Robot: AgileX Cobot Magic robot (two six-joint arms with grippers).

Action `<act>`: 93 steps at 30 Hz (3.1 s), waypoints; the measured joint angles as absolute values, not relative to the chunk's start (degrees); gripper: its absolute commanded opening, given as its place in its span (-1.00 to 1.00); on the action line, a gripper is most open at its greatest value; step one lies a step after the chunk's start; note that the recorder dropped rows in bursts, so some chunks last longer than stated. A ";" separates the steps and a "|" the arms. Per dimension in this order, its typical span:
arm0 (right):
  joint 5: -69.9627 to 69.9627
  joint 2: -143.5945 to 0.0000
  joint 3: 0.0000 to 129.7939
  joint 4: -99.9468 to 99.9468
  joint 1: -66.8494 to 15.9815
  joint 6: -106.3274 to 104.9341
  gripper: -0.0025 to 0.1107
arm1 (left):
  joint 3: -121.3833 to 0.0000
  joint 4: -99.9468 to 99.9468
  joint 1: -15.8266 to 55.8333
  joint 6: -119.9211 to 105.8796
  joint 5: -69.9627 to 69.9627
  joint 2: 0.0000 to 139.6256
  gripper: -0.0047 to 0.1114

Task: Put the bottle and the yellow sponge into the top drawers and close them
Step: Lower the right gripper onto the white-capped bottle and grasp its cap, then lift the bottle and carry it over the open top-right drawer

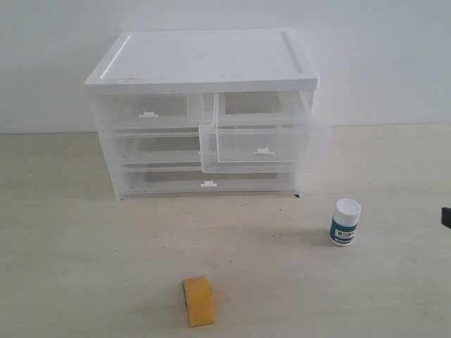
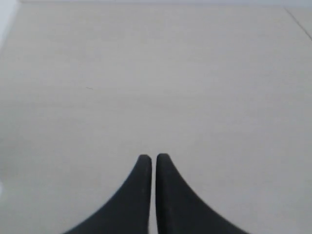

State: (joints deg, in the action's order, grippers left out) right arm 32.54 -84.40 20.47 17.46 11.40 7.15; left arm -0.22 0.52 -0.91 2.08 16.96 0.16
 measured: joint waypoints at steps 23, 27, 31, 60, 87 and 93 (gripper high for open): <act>51.89 -101.92 25.13 46.53 1.11 20.02 0.33 | -0.22 0.52 -0.91 2.08 16.85 0.16 -0.84; 46.18 -101.92 28.09 44.43 -0.94 19.91 0.33 | -0.22 0.52 -0.91 2.08 16.85 0.16 -0.84; 44.44 -101.92 29.73 42.62 -1.11 19.91 0.33 | -0.22 0.52 -0.91 2.08 16.85 0.16 -0.84; 45.02 -112.52 36.53 42.51 -1.15 20.97 -0.14 | -0.22 0.52 -0.91 2.08 16.85 0.16 -0.84; 28.17 -94.16 36.62 57.77 -1.15 42.19 -0.96 | -0.22 0.52 -0.91 2.08 16.85 0.16 -0.84; 22.10 -84.00 36.52 68.84 -1.15 53.14 -0.96 | -0.22 0.52 -0.91 2.08 16.85 0.16 -0.84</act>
State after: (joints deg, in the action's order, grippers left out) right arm 22.10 -84.00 36.52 68.84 -1.15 53.14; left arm -0.22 0.52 -0.91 2.08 16.85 0.16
